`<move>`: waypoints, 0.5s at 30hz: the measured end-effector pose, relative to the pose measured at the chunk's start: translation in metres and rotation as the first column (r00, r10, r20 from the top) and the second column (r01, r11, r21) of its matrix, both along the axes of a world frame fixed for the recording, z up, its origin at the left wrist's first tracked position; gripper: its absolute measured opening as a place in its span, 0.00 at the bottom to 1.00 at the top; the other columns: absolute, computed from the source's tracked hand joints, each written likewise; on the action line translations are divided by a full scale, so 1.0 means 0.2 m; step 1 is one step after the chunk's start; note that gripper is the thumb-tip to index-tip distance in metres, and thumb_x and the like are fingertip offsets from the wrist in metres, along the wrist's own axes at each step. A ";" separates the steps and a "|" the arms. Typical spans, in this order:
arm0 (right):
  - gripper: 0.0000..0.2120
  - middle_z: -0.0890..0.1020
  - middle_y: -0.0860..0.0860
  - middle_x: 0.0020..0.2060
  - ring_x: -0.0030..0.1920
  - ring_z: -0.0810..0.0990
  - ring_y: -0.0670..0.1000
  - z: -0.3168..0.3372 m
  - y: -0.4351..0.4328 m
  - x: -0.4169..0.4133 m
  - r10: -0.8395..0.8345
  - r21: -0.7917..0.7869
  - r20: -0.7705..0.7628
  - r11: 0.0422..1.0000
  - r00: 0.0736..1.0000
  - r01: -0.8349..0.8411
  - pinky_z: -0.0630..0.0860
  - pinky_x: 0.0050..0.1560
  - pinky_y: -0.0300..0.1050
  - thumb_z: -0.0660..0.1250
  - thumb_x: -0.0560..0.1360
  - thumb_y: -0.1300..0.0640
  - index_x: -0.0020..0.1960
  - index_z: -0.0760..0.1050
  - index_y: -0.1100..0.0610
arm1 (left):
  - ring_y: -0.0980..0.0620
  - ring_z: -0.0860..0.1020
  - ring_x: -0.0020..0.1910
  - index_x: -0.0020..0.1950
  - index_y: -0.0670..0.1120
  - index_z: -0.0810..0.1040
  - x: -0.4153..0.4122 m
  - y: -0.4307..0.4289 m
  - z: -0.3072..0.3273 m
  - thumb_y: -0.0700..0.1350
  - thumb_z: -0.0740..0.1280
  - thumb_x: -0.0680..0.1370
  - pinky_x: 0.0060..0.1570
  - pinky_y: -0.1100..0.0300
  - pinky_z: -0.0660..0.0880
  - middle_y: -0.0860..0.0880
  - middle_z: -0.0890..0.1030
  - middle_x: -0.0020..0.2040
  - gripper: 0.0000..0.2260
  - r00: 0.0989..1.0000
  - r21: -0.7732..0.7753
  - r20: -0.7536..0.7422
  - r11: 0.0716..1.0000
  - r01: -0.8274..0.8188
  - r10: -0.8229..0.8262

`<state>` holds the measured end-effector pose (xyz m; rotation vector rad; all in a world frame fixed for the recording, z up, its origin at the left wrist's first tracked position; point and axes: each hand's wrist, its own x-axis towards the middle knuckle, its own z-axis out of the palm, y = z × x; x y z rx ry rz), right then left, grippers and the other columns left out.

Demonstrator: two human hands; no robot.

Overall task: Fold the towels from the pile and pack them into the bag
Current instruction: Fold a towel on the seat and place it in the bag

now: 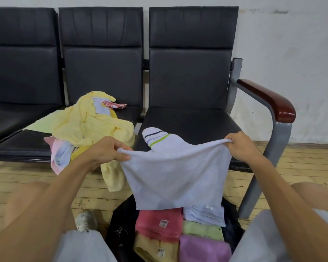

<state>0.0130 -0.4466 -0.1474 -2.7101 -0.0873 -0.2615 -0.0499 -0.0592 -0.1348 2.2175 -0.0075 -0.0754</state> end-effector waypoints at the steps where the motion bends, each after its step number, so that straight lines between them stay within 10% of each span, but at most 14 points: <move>1: 0.11 0.81 0.60 0.40 0.40 0.78 0.56 0.00 0.00 0.00 -0.003 0.010 0.005 1.000 1.000 0.003 0.73 0.38 0.42 0.60 0.80 0.64 0.45 0.80 0.65 | 0.53 0.78 0.44 0.48 0.40 0.85 0.01 0.00 -0.01 0.36 0.72 0.74 0.43 0.66 0.74 0.45 0.84 0.45 0.04 0.999 0.063 0.035 0.998 -0.012 0.010; 8: 0.17 0.76 0.54 0.36 0.38 0.75 0.50 0.01 0.10 -0.05 -0.027 0.306 0.084 0.952 0.996 0.000 0.68 0.37 0.37 0.59 0.82 0.50 0.43 0.75 0.62 | 0.50 0.68 0.35 0.38 0.41 0.73 0.04 -0.04 -0.01 0.39 0.61 0.82 0.33 0.58 0.62 0.48 0.71 0.34 0.12 0.911 0.074 0.322 0.952 -0.296 0.258; 15: 0.17 0.80 0.55 0.51 0.50 0.79 0.54 0.01 0.16 -0.09 0.148 0.482 -0.114 0.873 0.982 -0.076 0.78 0.49 0.49 0.52 0.84 0.50 0.57 0.76 0.58 | 0.46 0.71 0.44 0.40 0.44 0.71 0.07 -0.10 -0.01 0.42 0.53 0.83 0.49 0.49 0.72 0.47 0.72 0.40 0.14 0.866 -0.084 0.269 0.906 -0.416 0.422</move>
